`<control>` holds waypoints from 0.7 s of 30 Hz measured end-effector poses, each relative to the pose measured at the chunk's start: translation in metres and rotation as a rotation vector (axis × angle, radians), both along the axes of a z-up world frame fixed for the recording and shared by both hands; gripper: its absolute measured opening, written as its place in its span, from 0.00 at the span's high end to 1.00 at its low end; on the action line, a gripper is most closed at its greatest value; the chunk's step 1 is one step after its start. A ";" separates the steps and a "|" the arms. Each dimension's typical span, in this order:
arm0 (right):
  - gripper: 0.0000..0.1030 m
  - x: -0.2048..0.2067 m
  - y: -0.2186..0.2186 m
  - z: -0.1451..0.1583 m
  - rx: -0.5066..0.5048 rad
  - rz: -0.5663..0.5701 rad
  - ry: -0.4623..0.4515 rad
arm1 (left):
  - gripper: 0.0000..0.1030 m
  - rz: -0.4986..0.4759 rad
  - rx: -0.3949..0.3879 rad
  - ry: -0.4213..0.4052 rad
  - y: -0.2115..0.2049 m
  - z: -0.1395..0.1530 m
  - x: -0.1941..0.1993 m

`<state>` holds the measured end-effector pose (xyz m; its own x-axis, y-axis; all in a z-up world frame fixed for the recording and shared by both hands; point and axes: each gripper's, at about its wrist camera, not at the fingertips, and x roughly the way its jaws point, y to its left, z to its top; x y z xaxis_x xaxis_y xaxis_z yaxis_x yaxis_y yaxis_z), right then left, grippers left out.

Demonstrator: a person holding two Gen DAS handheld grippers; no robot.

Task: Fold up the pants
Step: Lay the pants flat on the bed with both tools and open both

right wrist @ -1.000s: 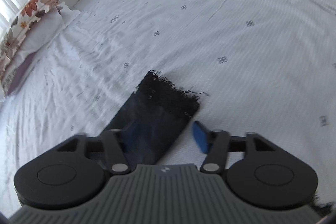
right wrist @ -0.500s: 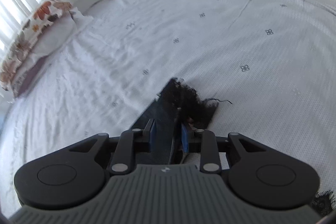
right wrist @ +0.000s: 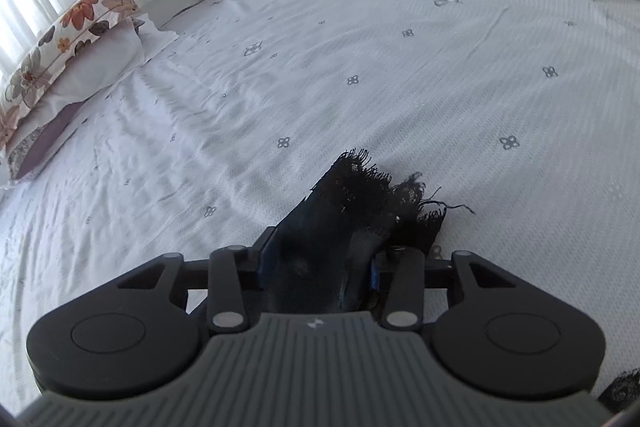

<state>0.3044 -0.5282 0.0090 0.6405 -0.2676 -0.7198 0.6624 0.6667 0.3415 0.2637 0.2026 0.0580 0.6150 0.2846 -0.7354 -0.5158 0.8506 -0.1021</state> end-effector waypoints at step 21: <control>0.98 -0.094 0.021 0.112 -0.427 -0.006 0.008 | 0.98 -0.039 0.013 -0.173 -0.008 0.071 -0.055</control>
